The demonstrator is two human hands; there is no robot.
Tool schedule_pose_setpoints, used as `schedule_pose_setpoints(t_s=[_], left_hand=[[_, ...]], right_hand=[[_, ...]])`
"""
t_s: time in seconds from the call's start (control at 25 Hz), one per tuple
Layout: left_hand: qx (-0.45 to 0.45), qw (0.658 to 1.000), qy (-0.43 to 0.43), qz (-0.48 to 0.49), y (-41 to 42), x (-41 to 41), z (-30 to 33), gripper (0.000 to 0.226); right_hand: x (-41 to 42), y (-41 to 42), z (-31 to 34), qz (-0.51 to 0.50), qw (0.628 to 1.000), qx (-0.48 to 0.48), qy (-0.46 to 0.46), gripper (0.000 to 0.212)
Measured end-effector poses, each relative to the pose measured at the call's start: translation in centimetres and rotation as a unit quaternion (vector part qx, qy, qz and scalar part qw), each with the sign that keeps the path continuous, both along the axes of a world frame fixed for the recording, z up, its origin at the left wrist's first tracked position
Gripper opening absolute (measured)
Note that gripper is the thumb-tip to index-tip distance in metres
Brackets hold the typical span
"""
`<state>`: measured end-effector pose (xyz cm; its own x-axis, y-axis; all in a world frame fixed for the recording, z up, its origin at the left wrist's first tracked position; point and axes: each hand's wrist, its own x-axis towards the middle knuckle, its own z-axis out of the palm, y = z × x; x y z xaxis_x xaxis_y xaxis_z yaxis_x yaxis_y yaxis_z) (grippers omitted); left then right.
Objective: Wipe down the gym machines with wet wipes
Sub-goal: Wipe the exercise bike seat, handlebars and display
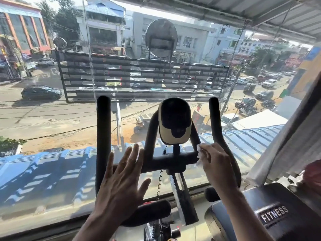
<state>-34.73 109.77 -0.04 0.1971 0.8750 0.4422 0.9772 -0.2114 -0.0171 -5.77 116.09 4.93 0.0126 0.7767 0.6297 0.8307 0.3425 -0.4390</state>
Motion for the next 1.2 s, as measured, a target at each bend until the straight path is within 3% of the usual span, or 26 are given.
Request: schedule_pose_setpoints(t_s=[0.12,0.28,0.44,0.64,0.76,1.08,1.2], left_hand=[[0.003,1.0,0.014,-0.007,0.1,-0.4,0.0,0.086],[-0.009,0.997,0.051,-0.055,0.7,-1.9,0.7,0.082],[-0.033,0.996,0.063,-0.057,2.9,-4.4,2.3,0.081],[-0.031,0.995,0.043,-0.082,3.0,-4.8,2.6,0.069],[0.0,0.993,0.011,-0.117,2.5,-5.5,2.7,0.064],[0.078,0.978,0.079,-0.177,8.6,-10.5,6.0,0.078],[0.083,0.974,0.04,-0.208,10.4,-10.8,6.3,0.081]], right_hand=[[-4.1,-1.3,-1.4,0.016,0.999,-0.028,0.023,0.017],[-6.2,-4.3,-1.0,0.103,0.983,-0.051,0.143,0.018],[-7.4,-4.8,-1.1,0.077,0.993,-0.005,0.088,0.012],[-13.2,-4.1,-1.6,0.046,0.998,-0.044,0.001,0.014],[-12.1,-4.4,-1.4,0.024,0.999,-0.028,0.007,0.016],[-13.3,-4.5,-1.0,-0.067,0.997,-0.015,0.038,0.012],[-14.7,-4.4,-0.7,-0.08,0.996,-0.018,-0.018,0.011]])
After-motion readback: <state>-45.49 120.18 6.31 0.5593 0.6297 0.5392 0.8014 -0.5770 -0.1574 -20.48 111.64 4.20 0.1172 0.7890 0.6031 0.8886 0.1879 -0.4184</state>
